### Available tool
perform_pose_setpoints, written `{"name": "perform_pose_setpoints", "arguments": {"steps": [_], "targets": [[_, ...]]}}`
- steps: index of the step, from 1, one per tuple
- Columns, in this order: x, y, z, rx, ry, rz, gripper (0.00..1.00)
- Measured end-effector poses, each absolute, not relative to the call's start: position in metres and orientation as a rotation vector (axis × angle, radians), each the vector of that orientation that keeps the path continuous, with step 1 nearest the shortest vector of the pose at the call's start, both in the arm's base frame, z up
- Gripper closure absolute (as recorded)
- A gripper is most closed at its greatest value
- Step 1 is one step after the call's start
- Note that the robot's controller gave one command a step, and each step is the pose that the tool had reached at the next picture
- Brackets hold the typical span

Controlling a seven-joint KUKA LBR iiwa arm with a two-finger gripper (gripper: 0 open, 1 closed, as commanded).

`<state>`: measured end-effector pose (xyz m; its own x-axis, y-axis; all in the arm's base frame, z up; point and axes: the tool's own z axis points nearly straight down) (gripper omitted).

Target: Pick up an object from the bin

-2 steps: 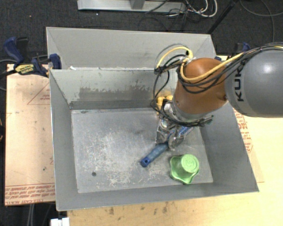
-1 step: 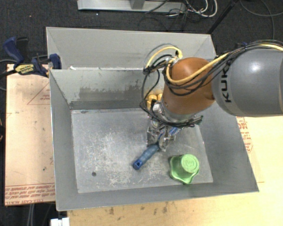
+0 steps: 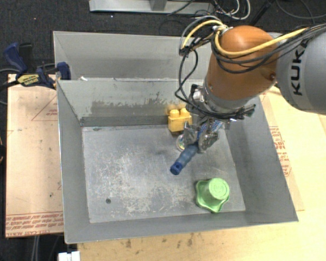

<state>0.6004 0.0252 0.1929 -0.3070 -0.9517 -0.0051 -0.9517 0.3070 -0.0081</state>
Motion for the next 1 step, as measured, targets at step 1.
{"name": "perform_pose_setpoints", "arguments": {"steps": [1], "targets": [[0.6127,0.0156,0.2926,-1.976,2.430,-0.008,1.00]]}}
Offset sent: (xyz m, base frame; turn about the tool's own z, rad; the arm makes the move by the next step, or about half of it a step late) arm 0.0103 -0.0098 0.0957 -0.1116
